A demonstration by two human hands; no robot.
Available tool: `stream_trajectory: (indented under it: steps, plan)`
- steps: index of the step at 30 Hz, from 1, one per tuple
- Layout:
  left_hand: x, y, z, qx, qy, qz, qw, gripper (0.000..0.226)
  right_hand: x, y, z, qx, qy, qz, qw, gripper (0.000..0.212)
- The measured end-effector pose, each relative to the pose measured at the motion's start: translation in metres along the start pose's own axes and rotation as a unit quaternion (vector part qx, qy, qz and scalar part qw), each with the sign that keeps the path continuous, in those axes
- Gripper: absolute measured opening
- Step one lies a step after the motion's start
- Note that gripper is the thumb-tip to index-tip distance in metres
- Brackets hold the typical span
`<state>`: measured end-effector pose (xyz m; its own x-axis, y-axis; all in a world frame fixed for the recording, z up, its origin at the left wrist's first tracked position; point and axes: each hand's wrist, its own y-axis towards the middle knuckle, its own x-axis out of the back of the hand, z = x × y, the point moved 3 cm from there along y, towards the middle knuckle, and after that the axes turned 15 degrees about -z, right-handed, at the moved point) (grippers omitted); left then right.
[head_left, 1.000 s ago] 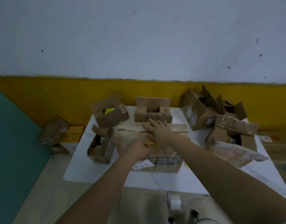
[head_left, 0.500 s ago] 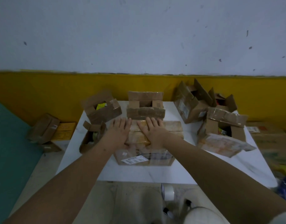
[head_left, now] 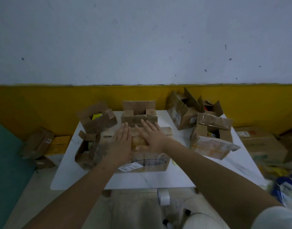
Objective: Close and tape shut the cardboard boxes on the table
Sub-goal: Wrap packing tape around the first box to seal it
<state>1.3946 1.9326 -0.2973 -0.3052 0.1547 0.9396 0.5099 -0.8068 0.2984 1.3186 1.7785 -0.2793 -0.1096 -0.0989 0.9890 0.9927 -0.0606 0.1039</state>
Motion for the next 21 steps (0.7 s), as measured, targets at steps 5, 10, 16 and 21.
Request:
stream_trajectory:
  steps: [5, 10, 16, 21]
  plan:
    - [0.031, -0.014, -0.030, -0.060, -0.145, -0.164, 0.974, 0.054, 0.019, -0.069, -0.021, -0.051, 0.052, -0.255, 0.964, 0.049]
    - [0.000, -0.049, -0.078, -0.016, -0.338, -0.039, 0.940, 0.018, -0.051, -0.147, -0.039, -0.296, 0.075, -0.181, 0.935, 0.023]
    - [-0.111, -0.103, -0.129, 0.245, -0.383, 0.312, 0.834, 0.027, -0.161, -0.211, -0.024, -0.522, 0.270, 0.090, 0.804, 0.023]
    - [-0.184, -0.128, -0.169, 0.484, -0.449, 0.355, 0.662, 0.047, -0.220, -0.202, -0.013, -0.547, 0.314, 0.118, 0.767, 0.009]
